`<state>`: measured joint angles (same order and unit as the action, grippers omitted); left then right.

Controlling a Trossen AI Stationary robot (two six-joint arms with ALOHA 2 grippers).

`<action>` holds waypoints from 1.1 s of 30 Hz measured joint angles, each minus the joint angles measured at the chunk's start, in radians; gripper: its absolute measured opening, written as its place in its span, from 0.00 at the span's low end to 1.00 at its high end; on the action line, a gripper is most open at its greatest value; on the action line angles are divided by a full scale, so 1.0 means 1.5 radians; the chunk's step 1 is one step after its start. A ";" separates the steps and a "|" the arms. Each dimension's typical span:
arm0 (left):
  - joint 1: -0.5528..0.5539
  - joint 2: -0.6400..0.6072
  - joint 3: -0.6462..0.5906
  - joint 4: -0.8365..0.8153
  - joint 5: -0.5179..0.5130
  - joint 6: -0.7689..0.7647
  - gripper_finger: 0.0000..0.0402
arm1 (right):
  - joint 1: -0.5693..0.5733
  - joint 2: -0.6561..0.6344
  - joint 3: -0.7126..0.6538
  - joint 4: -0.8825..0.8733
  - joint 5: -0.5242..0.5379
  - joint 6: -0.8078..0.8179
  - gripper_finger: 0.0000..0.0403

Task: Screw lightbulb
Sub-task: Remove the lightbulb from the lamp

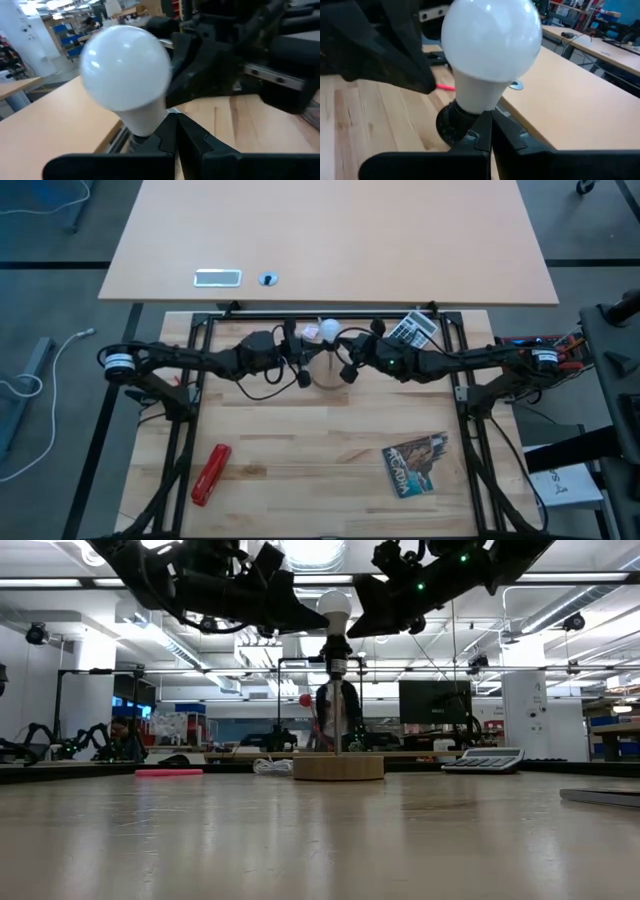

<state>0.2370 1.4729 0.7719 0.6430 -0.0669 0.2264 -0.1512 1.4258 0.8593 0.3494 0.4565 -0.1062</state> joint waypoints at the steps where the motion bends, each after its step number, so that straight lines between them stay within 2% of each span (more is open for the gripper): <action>1: -0.001 -0.002 0.000 -0.010 -0.001 0.000 0.00 | 0.000 0.000 0.000 -0.006 0.000 0.000 0.00; 3: -0.004 -0.010 0.000 -0.041 -0.025 0.000 0.00 | 0.000 -0.003 0.000 -0.018 0.008 0.001 0.00; 6: -0.005 -0.015 0.000 -0.074 -0.123 0.009 0.00 | 0.003 -0.012 0.000 -0.037 0.010 0.016 0.00; 8: -0.003 -0.014 0.000 -0.083 -0.158 0.017 0.00 | 0.006 -0.017 0.000 -0.049 -0.002 0.030 0.00; 11: 0.000 -0.007 0.000 -0.052 -0.153 0.032 0.00 | 0.008 -0.018 0.000 -0.030 -0.055 0.042 0.00; 13: 0.001 -0.003 0.000 -0.026 -0.152 0.046 0.00 | 0.008 -0.017 0.000 -0.004 -0.065 0.040 0.00; 22: 0.006 0.008 0.000 0.017 -0.080 0.056 0.00 | 0.005 -0.012 0.000 0.020 -0.058 0.024 0.00; 27: 0.008 0.018 0.000 0.049 -0.016 0.053 0.00 | 0.005 -0.012 0.000 0.020 -0.020 0.017 0.00; 33: 0.005 0.020 0.000 0.052 -0.012 0.035 0.00 | 0.005 -0.012 0.000 0.020 -0.017 0.009 0.00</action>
<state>0.2439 1.5036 0.7719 0.7211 -0.0854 0.2792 -0.1444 1.4075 0.8597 0.3787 0.4318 -0.0920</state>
